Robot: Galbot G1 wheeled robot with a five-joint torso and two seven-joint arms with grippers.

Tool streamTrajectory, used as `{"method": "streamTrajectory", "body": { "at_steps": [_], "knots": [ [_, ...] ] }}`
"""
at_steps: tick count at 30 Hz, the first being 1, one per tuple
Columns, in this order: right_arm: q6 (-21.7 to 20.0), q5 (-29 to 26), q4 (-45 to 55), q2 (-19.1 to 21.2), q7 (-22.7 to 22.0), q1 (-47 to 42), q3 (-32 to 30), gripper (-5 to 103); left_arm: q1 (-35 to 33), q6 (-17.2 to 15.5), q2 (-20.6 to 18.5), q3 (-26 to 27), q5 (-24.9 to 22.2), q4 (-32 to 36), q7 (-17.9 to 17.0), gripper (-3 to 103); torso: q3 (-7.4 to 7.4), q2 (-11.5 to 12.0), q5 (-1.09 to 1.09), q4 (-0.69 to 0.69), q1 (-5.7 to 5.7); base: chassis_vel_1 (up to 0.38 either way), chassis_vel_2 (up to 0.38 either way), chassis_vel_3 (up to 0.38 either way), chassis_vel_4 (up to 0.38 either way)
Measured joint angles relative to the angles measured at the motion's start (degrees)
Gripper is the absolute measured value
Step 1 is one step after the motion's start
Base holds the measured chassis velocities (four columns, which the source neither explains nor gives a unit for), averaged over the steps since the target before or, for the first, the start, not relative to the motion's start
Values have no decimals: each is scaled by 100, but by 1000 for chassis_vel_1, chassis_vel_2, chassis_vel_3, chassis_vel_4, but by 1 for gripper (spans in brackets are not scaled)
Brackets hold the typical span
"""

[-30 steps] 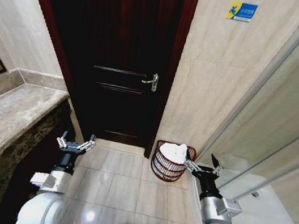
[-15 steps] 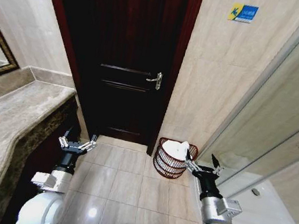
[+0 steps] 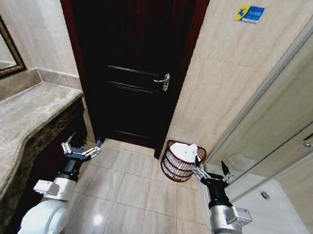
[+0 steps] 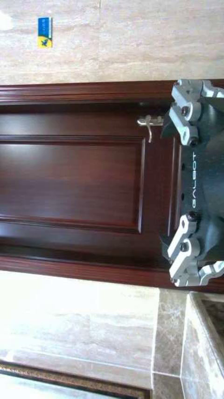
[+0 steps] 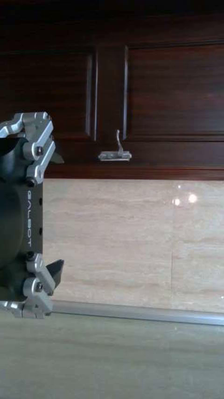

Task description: Discard the used towel into the hamper.

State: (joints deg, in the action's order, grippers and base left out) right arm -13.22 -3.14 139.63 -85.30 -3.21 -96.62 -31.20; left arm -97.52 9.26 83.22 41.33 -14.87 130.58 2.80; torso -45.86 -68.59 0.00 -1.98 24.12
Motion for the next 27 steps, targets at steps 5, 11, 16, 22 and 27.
{"method": "streamTrajectory", "body": {
  "at_steps": [5, 11, 16, 22, 27],
  "knots": [
    [8, 48, -7, -21, 0, -9, 33, 100, -5, 10, -15, 6, -15, -11, 0, 100, 0, 0, 0, 0, 0, 89, -93, -99, 76],
    [29, 81, -45, -32, 0, -10, 63, 100, -12, 14, -12, 11, -10, -41, -15, 100, 0, 0, 0, 0, 0, 98, -91, -90, 81],
    [38, 92, -56, -24, 0, -15, 64, 100, -38, -49, -23, 33, 28, -31, -17, 100, 0, 0, 0, 1, 0, 83, -91, -98, 77],
    [38, 93, -63, -31, 0, -14, 64, 100, -12, -72, -57, 38, 3, 8, -26, 100, 0, 0, 0, 0, 0, 90, -91, -79, 87],
    [38, 93, -83, -34, 0, -15, 66, 100, 12, -21, -64, 27, -34, -6, -41, 100, 0, 0, 0, 0, 0, 81, -77, -76, 81]
  ]
}}
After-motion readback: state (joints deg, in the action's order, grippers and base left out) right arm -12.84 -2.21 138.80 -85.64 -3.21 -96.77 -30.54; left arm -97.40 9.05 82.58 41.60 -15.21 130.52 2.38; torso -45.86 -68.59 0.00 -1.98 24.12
